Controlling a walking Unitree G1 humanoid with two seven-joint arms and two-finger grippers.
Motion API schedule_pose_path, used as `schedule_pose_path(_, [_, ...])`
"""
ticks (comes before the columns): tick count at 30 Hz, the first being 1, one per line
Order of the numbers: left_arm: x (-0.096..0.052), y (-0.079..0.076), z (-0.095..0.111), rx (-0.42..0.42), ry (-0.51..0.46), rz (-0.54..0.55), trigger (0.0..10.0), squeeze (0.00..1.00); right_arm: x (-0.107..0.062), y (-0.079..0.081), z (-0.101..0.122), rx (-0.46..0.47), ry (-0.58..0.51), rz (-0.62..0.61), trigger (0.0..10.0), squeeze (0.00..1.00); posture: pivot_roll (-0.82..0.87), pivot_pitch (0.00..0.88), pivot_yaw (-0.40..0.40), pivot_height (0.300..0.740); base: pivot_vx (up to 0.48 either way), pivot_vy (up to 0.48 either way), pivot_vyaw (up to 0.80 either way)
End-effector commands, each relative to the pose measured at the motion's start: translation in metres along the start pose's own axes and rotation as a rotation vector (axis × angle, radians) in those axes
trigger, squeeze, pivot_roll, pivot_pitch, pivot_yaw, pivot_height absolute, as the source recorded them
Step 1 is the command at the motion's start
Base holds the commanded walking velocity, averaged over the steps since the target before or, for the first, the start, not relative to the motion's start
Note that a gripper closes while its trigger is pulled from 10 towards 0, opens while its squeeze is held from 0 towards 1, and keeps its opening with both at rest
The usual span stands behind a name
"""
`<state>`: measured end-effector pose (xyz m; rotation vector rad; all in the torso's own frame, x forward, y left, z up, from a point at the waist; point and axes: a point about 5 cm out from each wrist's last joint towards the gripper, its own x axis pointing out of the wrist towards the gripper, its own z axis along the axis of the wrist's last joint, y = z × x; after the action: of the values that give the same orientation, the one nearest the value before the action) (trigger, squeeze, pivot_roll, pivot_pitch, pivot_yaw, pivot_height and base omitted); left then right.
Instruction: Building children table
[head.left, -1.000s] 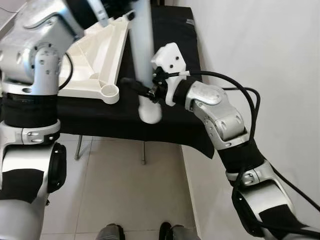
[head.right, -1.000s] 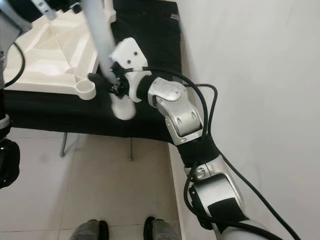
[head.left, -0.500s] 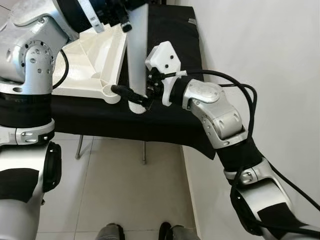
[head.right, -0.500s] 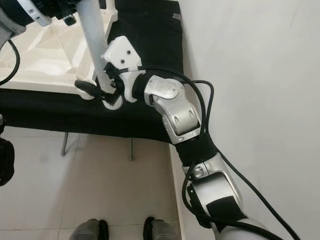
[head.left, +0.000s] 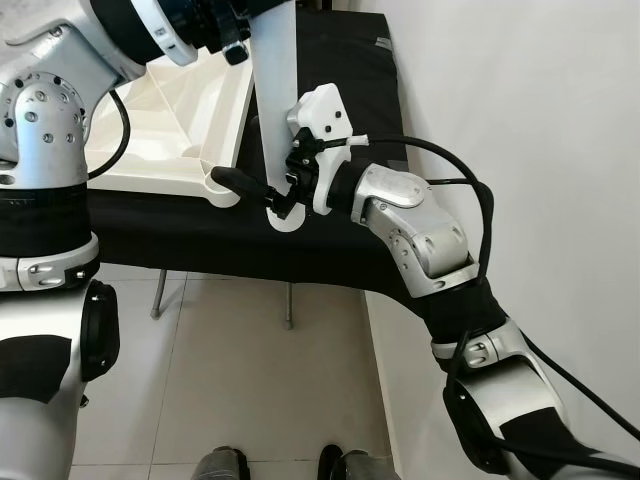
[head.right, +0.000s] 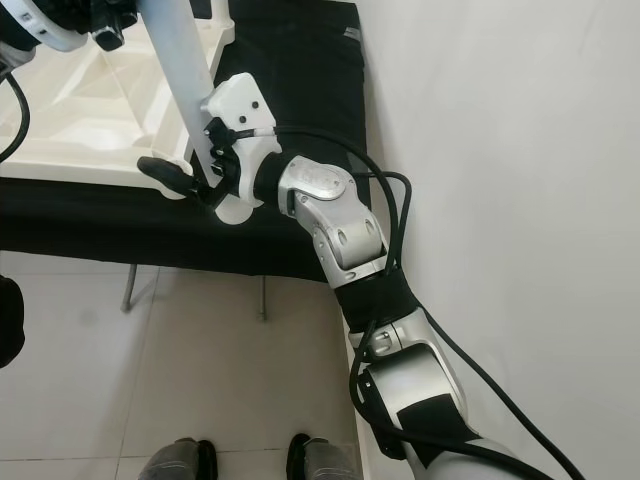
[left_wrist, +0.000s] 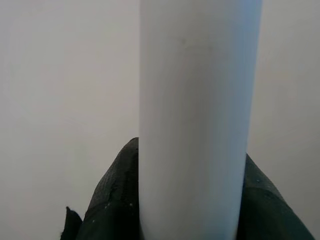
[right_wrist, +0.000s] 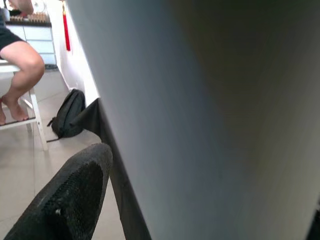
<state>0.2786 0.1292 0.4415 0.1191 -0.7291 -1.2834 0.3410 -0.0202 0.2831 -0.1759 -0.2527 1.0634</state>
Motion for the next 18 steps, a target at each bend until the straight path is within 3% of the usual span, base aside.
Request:
schedule_pose_path(1, [0.017, -0.018, 0.018, 0.011, -0.085, -0.153, 0.0, 0.0, 0.011, 0.011, -0.012, 0.007, 0.057, 0.031, 10.0, 0.0, 0.07, 0.146, -0.081, 0.74, 0.0, 0.0, 0.0])
schedule_pose_path(11, [0.018, -0.019, 0.029, -0.02, -0.157, -0.161, 0.0, 0.0, 0.018, 0.013, -0.022, 0.0, 0.031, 0.017, 10.0, 0.0, 0.08, 0.145, -0.077, 0.74, 0.0, 0.0, 0.0])
schedule_pose_path(12, [0.018, -0.019, 0.029, -0.026, -0.159, -0.16, 0.0, 0.0, 0.019, 0.012, -0.019, 0.002, -0.003, 0.025, 0.0, 0.0, 0.08, 0.144, -0.072, 0.74, 0.0, 0.0, 0.0])
schedule_pose_path(18, [0.018, -0.018, 0.029, -0.049, -0.161, -0.162, 0.0, 0.0, 0.019, 0.013, -0.01, -0.001, -0.094, 0.076, 0.0, 0.0, 0.08, 0.145, -0.069, 0.74, 0.0, 0.0, 0.0])
